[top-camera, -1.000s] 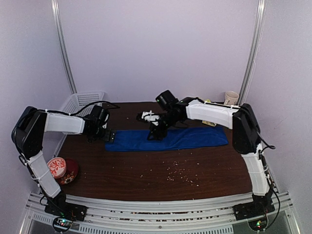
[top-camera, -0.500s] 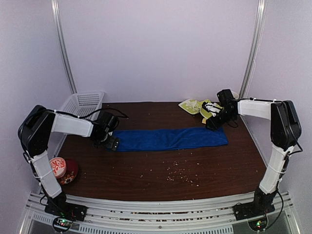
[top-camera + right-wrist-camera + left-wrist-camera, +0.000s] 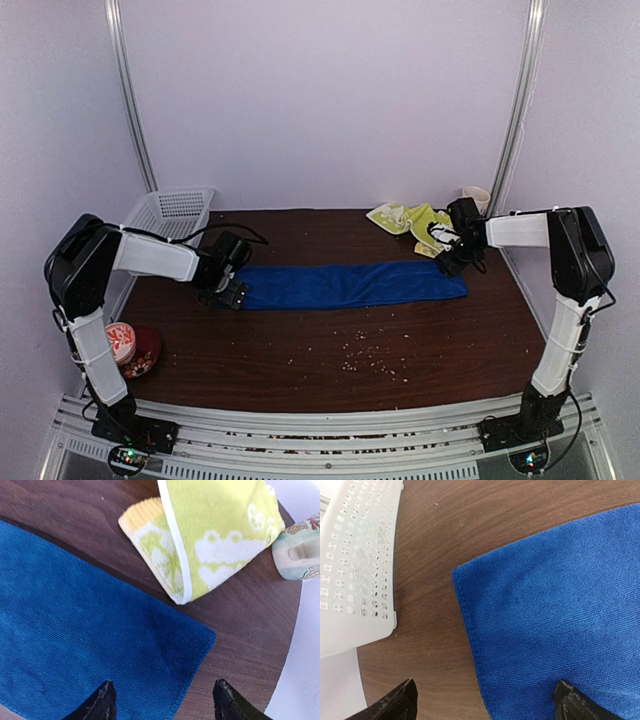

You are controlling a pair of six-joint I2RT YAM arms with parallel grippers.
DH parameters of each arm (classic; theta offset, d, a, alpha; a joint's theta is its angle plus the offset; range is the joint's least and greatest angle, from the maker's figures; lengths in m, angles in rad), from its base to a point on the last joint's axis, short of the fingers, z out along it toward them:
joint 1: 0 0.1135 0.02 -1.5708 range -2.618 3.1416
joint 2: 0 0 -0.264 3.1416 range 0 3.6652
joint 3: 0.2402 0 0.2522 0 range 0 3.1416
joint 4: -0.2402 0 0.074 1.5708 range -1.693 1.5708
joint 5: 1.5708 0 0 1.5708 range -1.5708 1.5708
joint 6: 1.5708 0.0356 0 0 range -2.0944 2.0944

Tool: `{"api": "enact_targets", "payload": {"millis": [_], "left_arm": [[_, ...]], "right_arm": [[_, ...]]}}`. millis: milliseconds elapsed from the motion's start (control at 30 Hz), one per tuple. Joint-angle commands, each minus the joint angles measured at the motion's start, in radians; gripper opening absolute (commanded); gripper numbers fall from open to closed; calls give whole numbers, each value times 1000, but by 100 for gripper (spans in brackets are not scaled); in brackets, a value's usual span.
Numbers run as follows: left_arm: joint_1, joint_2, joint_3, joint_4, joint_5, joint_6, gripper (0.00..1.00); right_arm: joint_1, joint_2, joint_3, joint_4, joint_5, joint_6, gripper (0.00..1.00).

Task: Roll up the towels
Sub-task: Adjust the towel at the center of the board.

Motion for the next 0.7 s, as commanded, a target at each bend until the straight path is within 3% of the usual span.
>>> {"api": "enact_targets", "payload": {"millis": [0,667], "left_arm": [[5,54,-16,-58,-15,21,98],[-3,-49,-126,-94,-46,-19,98]], "right_arm": [[-6,11,-25,-4,86,-28,67],[-39,-112,-179,-90,205,-126,67]]}}
